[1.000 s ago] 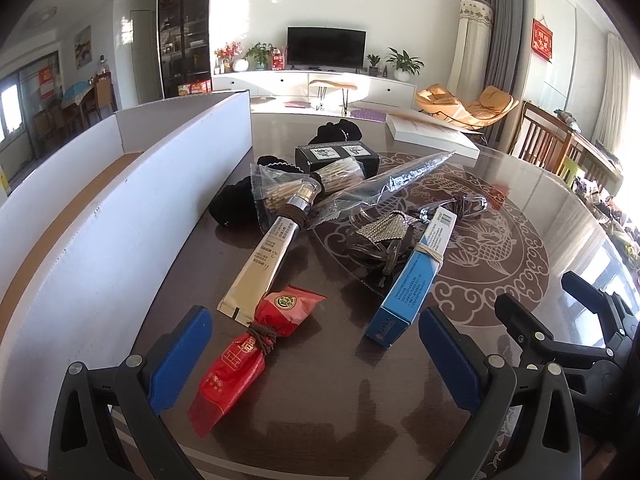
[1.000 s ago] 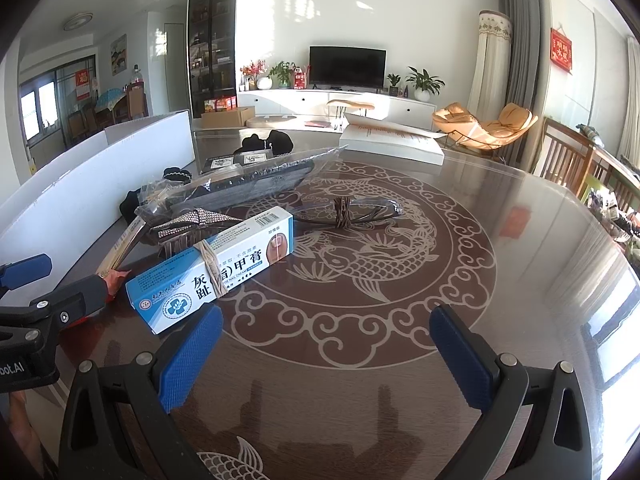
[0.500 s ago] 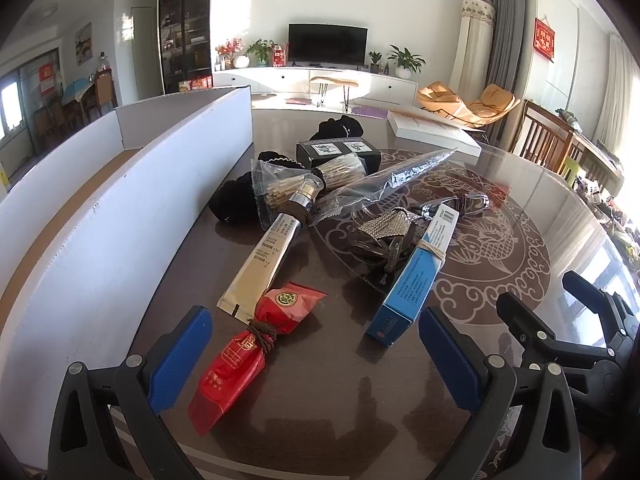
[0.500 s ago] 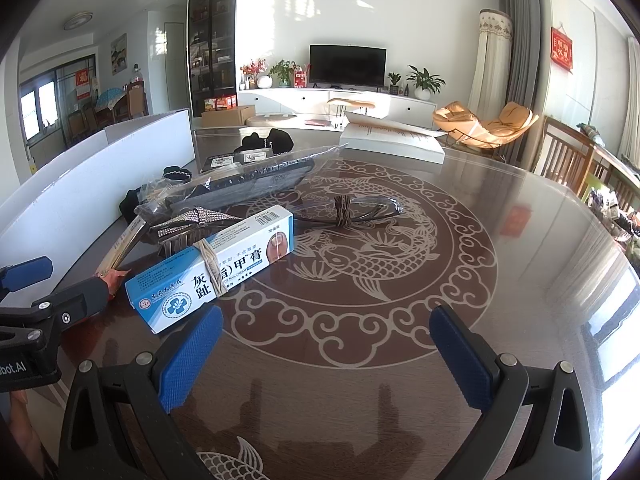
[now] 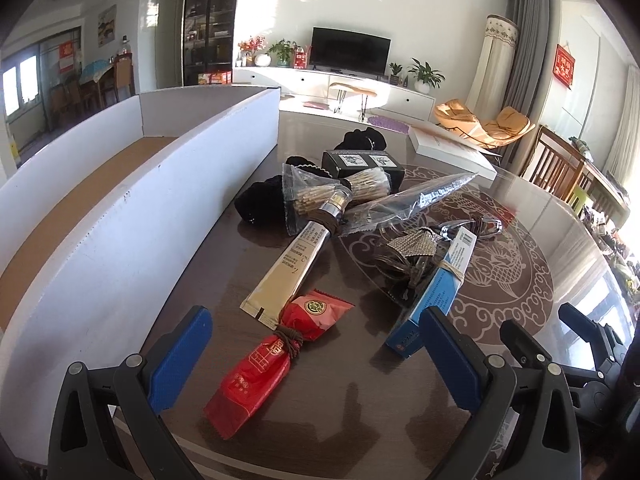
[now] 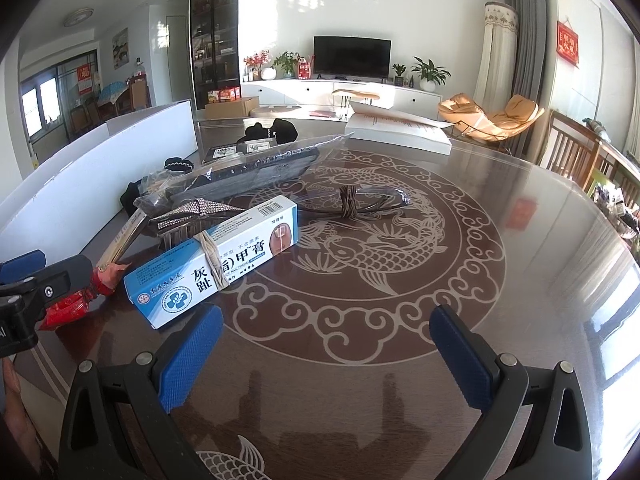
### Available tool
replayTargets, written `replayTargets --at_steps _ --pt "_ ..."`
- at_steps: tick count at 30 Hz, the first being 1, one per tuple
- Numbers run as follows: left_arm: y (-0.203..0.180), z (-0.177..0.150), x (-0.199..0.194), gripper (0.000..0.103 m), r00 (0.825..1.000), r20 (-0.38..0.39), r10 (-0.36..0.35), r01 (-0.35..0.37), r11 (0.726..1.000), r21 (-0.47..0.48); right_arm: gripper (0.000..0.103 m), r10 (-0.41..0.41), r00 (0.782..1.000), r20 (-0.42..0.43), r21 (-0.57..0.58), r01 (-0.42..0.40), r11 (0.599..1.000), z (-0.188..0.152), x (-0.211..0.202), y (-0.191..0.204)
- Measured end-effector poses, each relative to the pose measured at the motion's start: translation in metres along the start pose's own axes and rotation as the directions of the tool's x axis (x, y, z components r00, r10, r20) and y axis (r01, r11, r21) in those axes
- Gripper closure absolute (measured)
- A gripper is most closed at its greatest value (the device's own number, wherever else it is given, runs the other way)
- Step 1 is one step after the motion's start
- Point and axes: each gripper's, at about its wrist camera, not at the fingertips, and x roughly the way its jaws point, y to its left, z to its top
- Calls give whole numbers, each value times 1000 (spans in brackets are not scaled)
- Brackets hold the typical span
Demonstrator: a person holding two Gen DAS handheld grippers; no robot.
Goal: Organize objects
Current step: 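Move left tool toward red snack bag while right tool approaches blue-white ointment box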
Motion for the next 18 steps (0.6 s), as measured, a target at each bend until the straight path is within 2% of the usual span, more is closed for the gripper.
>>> replayTargets --at_steps 5,9,14,18 --pt "15 1 -9 0 999 31 13 -11 998 -69 0 67 998 -11 -16 -67 998 0 1 2" --pt "22 1 -20 0 996 79 37 -29 994 -102 0 184 981 -64 -59 -188 980 5 11 18" --pt "32 1 -29 0 991 117 60 -43 989 -144 0 284 958 -39 20 -283 959 36 17 31" --pt "31 2 -24 0 994 95 63 -49 989 -137 0 275 955 -116 -9 -277 961 52 44 51"
